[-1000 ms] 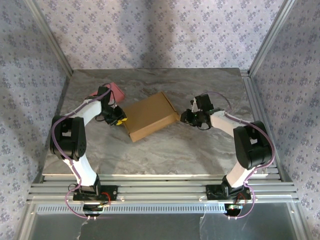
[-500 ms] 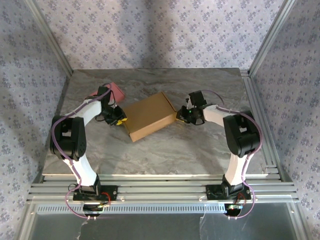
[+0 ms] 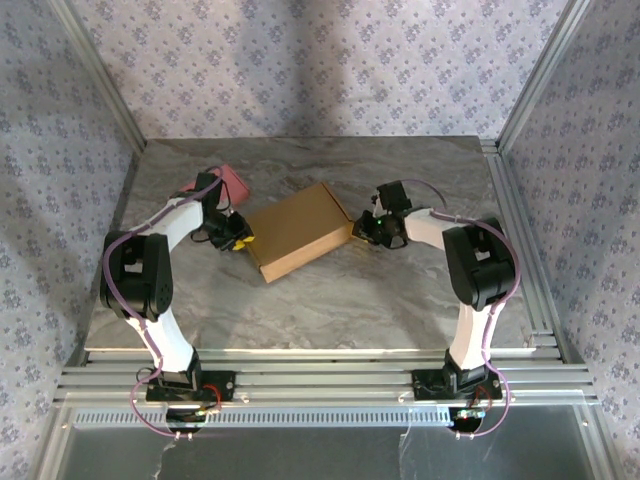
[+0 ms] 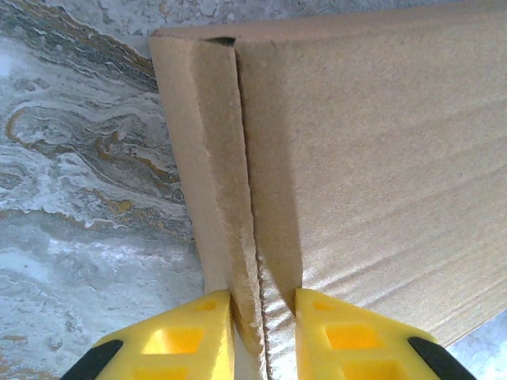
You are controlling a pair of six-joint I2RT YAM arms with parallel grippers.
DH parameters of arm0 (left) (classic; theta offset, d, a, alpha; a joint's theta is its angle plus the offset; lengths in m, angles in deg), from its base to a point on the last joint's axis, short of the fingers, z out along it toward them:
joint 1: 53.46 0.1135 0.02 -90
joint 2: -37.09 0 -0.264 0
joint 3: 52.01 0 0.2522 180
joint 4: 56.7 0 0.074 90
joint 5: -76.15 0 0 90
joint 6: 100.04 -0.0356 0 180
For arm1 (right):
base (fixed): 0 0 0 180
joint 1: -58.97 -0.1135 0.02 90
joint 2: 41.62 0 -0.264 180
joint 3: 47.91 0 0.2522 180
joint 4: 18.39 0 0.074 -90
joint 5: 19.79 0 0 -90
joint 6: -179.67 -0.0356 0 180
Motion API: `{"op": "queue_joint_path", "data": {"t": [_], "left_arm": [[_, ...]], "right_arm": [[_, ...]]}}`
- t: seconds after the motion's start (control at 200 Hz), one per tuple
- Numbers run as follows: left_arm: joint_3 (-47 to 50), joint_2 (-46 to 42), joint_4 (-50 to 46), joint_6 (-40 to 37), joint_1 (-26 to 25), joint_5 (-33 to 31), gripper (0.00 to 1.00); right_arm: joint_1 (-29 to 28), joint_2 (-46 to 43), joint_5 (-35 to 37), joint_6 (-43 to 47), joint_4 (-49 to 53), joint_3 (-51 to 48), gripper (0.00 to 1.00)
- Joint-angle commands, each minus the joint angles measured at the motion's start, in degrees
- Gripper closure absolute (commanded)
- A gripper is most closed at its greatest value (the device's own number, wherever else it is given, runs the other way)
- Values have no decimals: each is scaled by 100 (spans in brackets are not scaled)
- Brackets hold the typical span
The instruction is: Fold the paper box
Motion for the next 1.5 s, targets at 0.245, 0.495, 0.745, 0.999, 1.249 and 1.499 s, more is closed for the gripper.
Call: {"op": "queue_joint_path", "data": {"t": [0.245, 0.495, 0.745, 0.999, 1.249, 1.499], "left_arm": [[230, -6, -712, -14, -89, -253, 65], [-65, -379, -804, -55, -105, -487, 48], [238, -999, -879, 207, -199, -523, 48], [763, -1407, -469, 908, -500, -169, 50], [685, -1306, -444, 1000, -692, -450, 46], [295, -958, -591, 966, -483, -428, 46]], "right_arm": [[79, -1393, 583, -395, 318, -474, 71], [133, -946, 596, 694, 1181, 124, 64], [184, -468, 523, 941, 1482, 929, 51], [206, 83, 167, 1350, 1750, 1639, 47], [178, -97, 139, 720, 1917, 1376, 46], [471, -441, 163, -996, 1366, 588, 60]]}}
